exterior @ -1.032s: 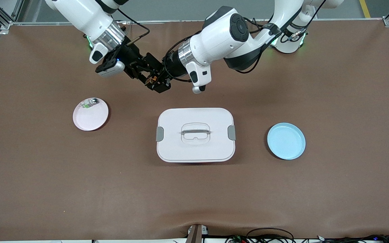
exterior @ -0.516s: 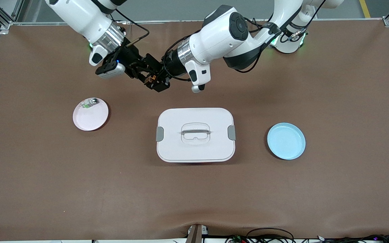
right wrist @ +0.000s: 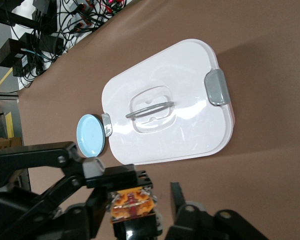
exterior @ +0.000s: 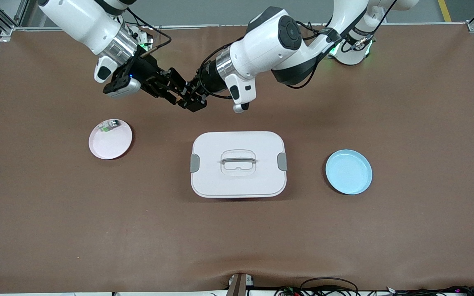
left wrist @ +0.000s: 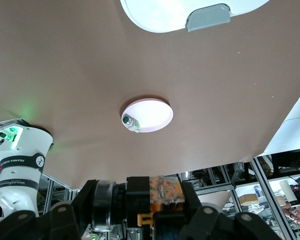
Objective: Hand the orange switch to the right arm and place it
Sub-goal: 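Close the right gripper on the switch and open the left gripper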
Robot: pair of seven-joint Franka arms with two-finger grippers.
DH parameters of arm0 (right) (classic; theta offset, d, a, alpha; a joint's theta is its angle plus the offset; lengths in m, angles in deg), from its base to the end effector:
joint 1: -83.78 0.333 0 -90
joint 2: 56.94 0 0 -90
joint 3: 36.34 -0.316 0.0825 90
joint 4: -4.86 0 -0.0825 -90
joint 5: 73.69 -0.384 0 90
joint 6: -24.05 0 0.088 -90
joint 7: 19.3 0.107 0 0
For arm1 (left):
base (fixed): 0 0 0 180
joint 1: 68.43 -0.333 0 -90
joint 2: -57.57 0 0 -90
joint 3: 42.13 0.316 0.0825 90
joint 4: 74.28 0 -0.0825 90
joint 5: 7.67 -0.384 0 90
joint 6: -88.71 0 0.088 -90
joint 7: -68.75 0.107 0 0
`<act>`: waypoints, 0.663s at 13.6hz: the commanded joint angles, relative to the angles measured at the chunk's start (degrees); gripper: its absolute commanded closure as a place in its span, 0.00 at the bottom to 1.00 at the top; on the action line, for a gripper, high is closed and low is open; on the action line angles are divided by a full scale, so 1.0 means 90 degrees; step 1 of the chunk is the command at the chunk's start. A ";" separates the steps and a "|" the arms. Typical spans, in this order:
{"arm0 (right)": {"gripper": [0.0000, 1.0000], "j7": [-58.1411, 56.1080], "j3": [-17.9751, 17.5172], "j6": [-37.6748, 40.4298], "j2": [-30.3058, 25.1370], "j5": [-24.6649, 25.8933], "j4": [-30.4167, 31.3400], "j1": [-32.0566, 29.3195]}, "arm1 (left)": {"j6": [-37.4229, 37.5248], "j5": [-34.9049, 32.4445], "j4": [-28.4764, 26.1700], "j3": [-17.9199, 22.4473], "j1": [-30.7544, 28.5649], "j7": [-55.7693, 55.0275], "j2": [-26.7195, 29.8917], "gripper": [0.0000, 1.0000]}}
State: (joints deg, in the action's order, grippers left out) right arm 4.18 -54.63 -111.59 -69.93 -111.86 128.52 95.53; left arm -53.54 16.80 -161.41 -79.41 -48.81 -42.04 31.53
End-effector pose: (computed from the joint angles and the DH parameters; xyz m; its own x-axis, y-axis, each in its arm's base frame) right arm 0.4465 0.2787 0.5368 0.9580 -0.2786 0.0686 -0.1848 -0.7818 -0.5955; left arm 0.4604 -0.5485 0.5078 0.2161 0.6624 -0.7173 0.9760 -0.1670 0.1398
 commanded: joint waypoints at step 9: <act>1.00 -0.0186 -0.0049 0.0051 -0.0032 -0.0065 0.0068 -0.0017 | -0.0005 -0.0161 0.0052 0.0030 0.0027 -0.0200 0.0070 0.67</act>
State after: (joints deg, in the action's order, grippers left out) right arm 3.72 -54.79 -111.71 -69.94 -111.89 128.44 95.64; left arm -53.53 16.71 -161.43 -79.40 -48.75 -42.04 31.50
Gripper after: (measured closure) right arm 0.577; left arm 0.273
